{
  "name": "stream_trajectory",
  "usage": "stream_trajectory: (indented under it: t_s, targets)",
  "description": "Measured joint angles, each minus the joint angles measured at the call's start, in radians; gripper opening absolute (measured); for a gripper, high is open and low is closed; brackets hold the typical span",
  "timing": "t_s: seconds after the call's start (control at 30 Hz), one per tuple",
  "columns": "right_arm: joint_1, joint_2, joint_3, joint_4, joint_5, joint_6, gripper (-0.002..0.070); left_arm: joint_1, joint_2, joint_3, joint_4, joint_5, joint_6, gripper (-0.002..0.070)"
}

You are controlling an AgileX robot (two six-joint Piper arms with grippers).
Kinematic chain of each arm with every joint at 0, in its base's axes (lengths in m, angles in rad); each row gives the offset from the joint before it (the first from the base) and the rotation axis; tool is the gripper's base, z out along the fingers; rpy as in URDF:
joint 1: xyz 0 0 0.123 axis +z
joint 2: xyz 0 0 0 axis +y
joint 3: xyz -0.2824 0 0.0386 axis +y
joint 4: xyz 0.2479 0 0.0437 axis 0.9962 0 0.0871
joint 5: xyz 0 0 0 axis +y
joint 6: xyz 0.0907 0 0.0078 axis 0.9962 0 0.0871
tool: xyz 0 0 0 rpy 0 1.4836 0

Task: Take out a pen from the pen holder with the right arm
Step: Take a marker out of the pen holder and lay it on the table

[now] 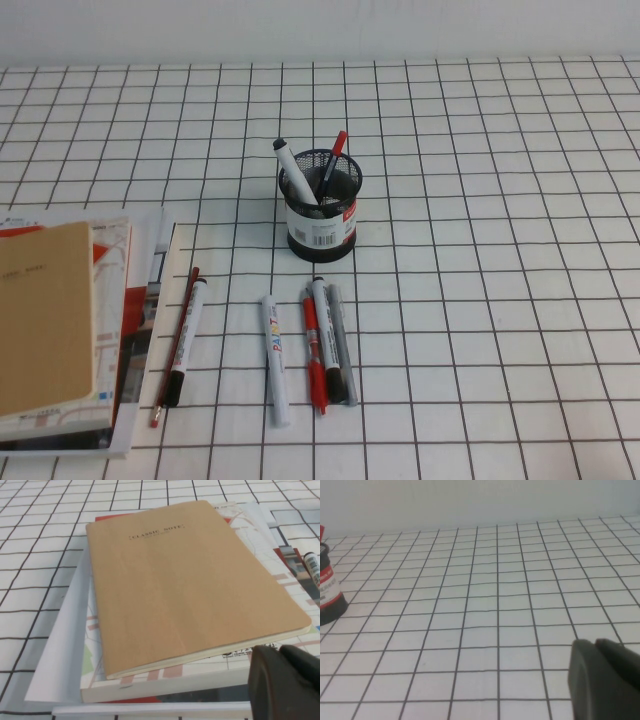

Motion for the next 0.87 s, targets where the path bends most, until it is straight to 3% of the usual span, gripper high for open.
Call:
stream_trajectory:
  t_s: [0.33, 0.87]
  targets:
    - [-0.002, -0.063, 0.002, -0.013, 0.186, -0.077, -0.0015, 0.000, 0.000, 0.000, 0.000, 0.000, 0.000, -0.0004]
    - [-0.002, -0.063, 0.002, 0.008, 0.193, -0.077, -0.0015, 0.000, 0.000, 0.000, 0.000, 0.000, 0.000, -0.0004]
